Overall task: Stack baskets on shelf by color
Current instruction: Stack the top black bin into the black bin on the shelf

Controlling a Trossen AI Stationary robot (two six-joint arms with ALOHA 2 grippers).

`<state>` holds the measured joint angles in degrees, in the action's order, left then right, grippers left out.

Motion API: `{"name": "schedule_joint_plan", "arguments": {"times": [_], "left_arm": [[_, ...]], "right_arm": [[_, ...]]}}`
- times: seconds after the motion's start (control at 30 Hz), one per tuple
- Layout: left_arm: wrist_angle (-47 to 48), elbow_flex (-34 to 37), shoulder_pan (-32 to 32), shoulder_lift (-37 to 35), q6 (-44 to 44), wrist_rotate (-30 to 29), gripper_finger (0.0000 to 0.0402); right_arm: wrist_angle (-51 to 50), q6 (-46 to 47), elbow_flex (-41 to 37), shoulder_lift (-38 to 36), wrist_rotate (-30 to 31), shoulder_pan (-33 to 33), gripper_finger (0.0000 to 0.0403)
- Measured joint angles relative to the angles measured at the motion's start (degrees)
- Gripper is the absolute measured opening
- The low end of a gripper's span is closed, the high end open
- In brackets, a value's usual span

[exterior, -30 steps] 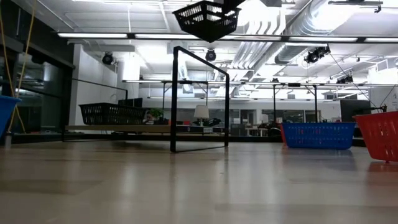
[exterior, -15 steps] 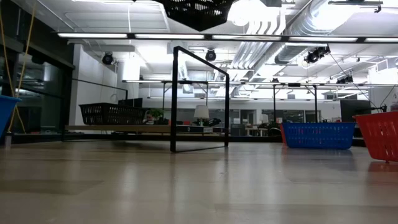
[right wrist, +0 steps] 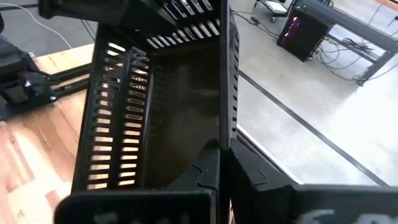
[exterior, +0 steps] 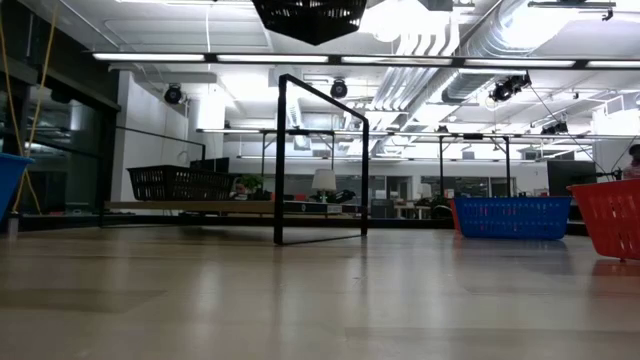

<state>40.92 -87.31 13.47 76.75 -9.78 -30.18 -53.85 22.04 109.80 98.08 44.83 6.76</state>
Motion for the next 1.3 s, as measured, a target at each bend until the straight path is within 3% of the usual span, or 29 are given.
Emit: {"name": "schedule_joint_plan", "arguments": {"times": [0.07, 0.23, 0.53, 0.67, 0.97, 1.2, 1.3], "left_arm": [[-0.04, 0.00, -0.02, 0.00, 0.38, 0.34, 0.0018], [0.75, 0.03, -0.13, 0.00, 1.05, -0.10, 0.0005], [2.71, 0.07, 0.27, -0.02, 1.95, -3.92, 0.0001], [3.88, 0.09, 1.09, -0.51, 5.67, -3.39, 0.0000], [5.78, -1.40, 7.42, -3.54, 19.31, 8.06, 0.0000], [11.28, -3.52, 14.03, -3.56, 32.64, 21.81, 0.0000], [15.06, -3.52, 16.22, -3.52, 35.51, 27.74, 0.0000]], "right_arm": [[0.61, 0.17, 0.00, 0.00, -0.31, 0.00, 0.0000], [1.33, -0.07, 0.00, -0.18, -2.55, 0.00, 0.0022], [0.23, 1.02, 0.02, -4.59, -5.70, 0.79, 0.0172], [-2.37, 2.63, 0.02, -8.48, -5.01, 1.99, 0.0209], [-21.36, 14.66, 0.02, -17.78, 3.35, 8.49, 0.0215], [-35.88, 29.79, 0.02, -21.03, 9.66, 14.09, 0.0215], [-36.01, 30.84, -0.04, -21.32, 10.75, 15.46, 0.0215]]}}
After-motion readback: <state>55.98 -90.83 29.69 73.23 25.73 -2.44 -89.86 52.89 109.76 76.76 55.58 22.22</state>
